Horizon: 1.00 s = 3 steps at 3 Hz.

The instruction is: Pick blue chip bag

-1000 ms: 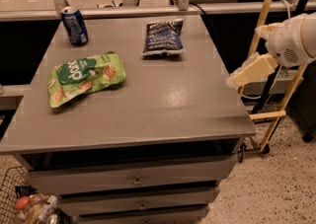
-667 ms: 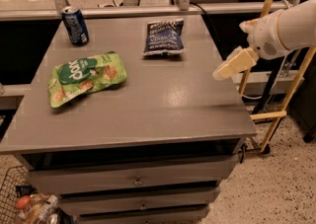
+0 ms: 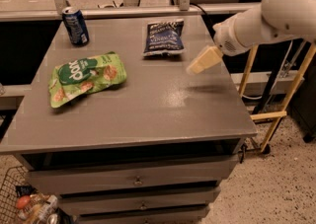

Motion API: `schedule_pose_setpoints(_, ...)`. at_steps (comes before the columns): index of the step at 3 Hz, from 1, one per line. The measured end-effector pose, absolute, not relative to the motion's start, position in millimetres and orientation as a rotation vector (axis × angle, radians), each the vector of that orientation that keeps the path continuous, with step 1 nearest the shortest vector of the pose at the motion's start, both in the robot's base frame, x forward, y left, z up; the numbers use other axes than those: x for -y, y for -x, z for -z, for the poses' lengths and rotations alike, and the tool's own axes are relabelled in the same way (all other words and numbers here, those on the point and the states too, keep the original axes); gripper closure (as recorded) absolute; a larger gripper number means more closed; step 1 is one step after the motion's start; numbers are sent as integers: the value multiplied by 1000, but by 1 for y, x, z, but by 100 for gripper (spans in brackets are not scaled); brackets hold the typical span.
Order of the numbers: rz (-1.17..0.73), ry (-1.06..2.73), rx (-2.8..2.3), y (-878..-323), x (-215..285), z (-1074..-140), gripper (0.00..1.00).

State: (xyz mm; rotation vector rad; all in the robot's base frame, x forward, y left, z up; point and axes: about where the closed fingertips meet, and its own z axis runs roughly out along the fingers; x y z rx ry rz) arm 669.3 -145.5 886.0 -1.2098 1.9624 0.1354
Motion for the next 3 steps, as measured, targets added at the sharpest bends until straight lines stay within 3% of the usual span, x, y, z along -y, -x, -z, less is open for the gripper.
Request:
schedule_pose_setpoints(2, -178, 1191, -1982, -714, 90, -865, 0)
schedule_pose_setpoints(3, -211, 1196, -1985, -730, 71, -857, 7)
